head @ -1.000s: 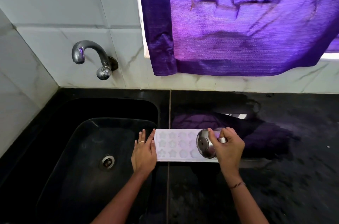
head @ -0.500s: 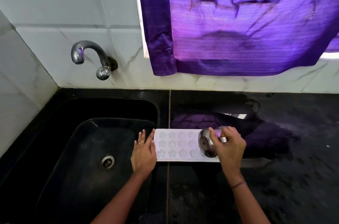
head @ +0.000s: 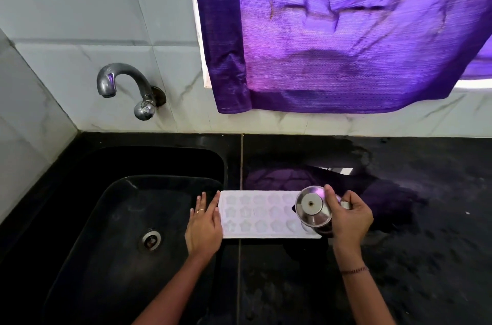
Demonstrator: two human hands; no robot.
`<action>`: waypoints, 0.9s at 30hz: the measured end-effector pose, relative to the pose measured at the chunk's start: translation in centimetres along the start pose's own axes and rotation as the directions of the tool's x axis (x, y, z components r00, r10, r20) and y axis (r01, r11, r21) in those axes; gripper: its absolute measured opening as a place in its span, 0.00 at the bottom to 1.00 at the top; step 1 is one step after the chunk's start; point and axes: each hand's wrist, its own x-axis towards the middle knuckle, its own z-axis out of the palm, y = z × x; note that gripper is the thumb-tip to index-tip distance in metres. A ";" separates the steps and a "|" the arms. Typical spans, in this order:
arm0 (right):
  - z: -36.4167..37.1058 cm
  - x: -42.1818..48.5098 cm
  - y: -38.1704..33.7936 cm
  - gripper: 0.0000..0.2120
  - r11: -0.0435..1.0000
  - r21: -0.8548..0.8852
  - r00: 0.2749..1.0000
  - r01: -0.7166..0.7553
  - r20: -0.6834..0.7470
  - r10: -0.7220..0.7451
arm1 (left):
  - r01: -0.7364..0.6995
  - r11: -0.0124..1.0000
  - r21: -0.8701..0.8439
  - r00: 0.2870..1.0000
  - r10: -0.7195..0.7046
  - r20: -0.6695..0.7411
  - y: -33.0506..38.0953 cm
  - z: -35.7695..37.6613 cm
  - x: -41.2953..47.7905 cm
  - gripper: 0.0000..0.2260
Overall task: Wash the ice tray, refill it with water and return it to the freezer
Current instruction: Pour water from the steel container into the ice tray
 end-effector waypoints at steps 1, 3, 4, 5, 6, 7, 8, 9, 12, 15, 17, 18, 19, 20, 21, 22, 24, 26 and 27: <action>-0.1 0.0 -0.1 0.25 0.999 -0.024 0.999 0.032 0.004 -0.032 | 0.000 1.000 -0.001 1.000 0.000 -0.003 0.0 0.0 0.0 0.21; -0.2 0.0 -0.5 0.25 0.993 -0.067 0.995 0.102 0.016 -0.101 | 0.003 1.000 -0.012 1.000 -0.003 -0.008 0.0 0.0 0.0 0.21; -0.3 0.0 -0.6 0.25 0.987 -0.086 0.991 0.136 0.027 -0.134 | 0.004 1.000 -0.015 1.000 -0.004 -0.009 0.0 0.0 0.0 0.21; -0.4 0.0 -0.6 0.25 0.980 -0.107 0.985 0.168 0.042 -0.165 | 0.005 1.000 -0.013 1.000 -0.005 -0.008 0.1 0.0 0.0 0.21; -0.5 -0.1 -0.6 0.25 0.972 -0.125 0.979 0.200 0.061 -0.194 | 0.004 1.000 -0.012 1.000 -0.004 -0.008 0.0 0.0 0.0 0.21; -0.6 -0.1 -0.5 0.25 0.962 -0.140 0.971 0.233 0.083 -0.223 | 0.003 1.000 -0.012 1.000 -0.003 -0.008 0.1 0.0 0.0 0.21; -0.6 -0.1 -0.4 0.25 0.952 -0.152 0.962 0.265 0.108 -0.251 | 0.003 1.000 -0.012 1.000 -0.003 -0.008 0.1 0.0 0.0 0.21; -0.7 -0.1 -0.4 0.25 0.942 -0.162 0.953 0.293 0.131 -0.273 | 0.002 1.000 -0.010 1.000 -0.002 -0.007 0.1 0.0 0.0 0.20; -0.6 -0.1 -0.3 0.25 0.926 -0.181 0.938 0.332 0.168 -0.303 | 0.002 1.000 -0.004 1.000 -0.002 -0.004 0.0 0.0 0.0 0.21; -0.6 -0.2 -0.4 0.26 0.910 -0.197 0.924 0.364 0.199 -0.326 | 0.011 1.000 -0.016 1.000 -0.011 0.000 0.1 -0.1 -0.1 0.20; -0.6 -0.3 -0.3 0.25 0.908 -0.202 0.922 0.368 0.210 -0.327 | 0.014 1.000 -0.022 1.000 -0.014 -0.002 0.1 -0.1 -0.1 0.21; -0.6 -0.3 -0.2 0.24 0.906 -0.207 0.921 0.369 0.216 -0.325 | 0.016 1.000 -0.023 1.000 -0.016 -0.002 0.1 -0.1 -0.1 0.21; -0.6 -0.4 -0.1 0.23 0.903 -0.218 0.920 0.371 0.222 -0.324 | 0.016 1.000 -0.023 1.000 -0.016 -0.002 0.2 -0.1 -0.1 0.21; -0.5 -0.4 0.0 0.22 0.899 -0.229 0.919 0.373 0.225 -0.324 | 0.017 1.000 -0.024 1.000 -0.018 -0.001 0.2 -0.2 -0.1 0.21; -0.5 -0.4 0.1 0.22 0.895 -0.238 0.918 0.377 0.227 -0.326 | 0.018 1.000 -0.024 1.000 -0.019 -0.001 0.2 -0.2 -0.1 0.21; -0.4 -0.4 0.1 0.23 0.892 -0.242 0.916 0.383 0.228 -0.331 | 0.018 1.000 -0.024 1.000 -0.018 -0.001 0.3 -0.2 -0.1 0.21; -0.4 -0.4 0.2 0.25 0.883 -0.247 0.909 0.400 0.235 -0.345 | 0.019 0.999 -0.026 1.000 -0.019 0.001 0.3 -0.2 -0.1 0.20; -0.4 -0.5 0.3 0.24 0.870 -0.264 0.901 0.417 0.247 -0.357 | 0.016 1.000 -0.025 1.000 -0.016 0.002 0.1 -0.1 -0.1 0.20; -0.4 -0.5 0.3 0.22 0.862 -0.275 0.897 0.425 0.254 -0.361 | 0.011 1.000 -0.024 1.000 -0.011 0.002 0.0 0.0 -0.1 0.21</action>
